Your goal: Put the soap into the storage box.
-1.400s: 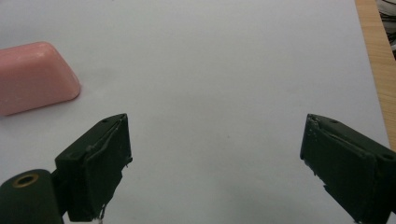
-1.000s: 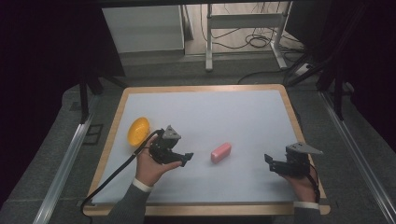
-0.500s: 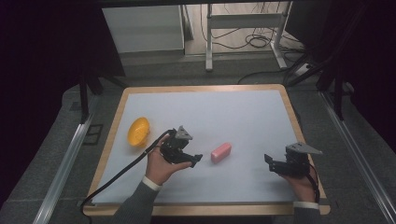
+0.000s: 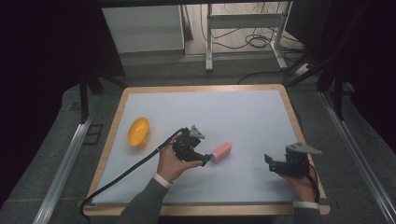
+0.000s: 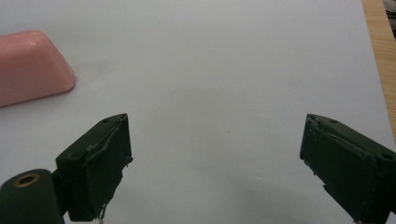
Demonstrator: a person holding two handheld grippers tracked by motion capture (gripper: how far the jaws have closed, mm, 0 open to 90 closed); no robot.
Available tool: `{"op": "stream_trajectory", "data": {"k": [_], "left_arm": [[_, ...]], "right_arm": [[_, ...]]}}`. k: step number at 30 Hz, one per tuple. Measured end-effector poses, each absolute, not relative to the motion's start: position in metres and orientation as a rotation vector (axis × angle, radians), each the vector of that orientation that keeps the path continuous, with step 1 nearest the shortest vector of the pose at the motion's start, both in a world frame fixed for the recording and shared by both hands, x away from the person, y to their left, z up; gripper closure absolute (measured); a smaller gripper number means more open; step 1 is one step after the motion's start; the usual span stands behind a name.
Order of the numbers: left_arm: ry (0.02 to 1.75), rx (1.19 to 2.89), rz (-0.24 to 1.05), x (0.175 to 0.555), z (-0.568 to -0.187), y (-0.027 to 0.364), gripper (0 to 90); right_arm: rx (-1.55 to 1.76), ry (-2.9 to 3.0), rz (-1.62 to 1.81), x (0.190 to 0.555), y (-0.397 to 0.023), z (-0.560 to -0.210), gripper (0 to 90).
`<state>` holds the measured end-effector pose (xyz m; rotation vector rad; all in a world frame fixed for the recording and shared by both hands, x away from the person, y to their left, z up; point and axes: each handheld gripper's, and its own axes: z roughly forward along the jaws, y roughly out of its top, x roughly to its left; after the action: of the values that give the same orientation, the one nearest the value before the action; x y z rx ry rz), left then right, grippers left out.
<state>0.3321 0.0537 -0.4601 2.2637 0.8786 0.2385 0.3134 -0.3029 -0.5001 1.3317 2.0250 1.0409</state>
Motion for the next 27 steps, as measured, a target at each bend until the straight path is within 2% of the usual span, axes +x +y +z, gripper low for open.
{"op": "stream_trajectory", "data": {"k": [9, 12, 27], "left_arm": [[0.864, 2.295, 0.199, 0.336, -0.468, 0.034, 22.6], [0.844, 2.356, 0.229, 0.338, -0.47, 0.025, 22.2], [0.869, 2.39, 0.221, 0.351, -0.484, 0.005, 23.1]], "right_arm": [[1.331, 2.027, 1.028, 0.314, -0.302, -0.501, 8.6], [1.333, 2.026, 1.027, 0.314, -0.302, -0.501, 8.6], [1.33, 2.043, 1.008, 0.316, -0.299, -0.504, 8.6]]}}
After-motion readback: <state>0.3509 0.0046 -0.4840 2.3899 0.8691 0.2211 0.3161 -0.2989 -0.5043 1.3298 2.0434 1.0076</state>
